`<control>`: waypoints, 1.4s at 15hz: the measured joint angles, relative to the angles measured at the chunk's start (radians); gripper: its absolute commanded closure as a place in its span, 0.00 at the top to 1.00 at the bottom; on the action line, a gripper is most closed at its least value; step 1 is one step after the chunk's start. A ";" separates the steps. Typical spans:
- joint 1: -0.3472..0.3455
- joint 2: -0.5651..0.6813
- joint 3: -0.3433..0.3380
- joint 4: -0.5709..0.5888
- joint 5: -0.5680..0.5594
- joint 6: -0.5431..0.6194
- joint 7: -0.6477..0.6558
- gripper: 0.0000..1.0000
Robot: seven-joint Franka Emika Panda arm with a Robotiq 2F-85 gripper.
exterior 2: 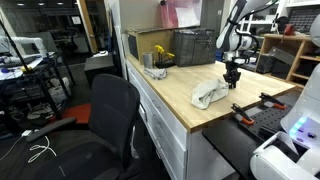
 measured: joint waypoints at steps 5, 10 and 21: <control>-0.001 -0.002 0.008 0.000 0.000 0.000 0.000 0.01; -0.002 -0.042 0.004 0.002 0.005 0.021 0.032 0.01; 0.092 -0.203 -0.209 -0.001 -0.191 0.345 0.426 0.01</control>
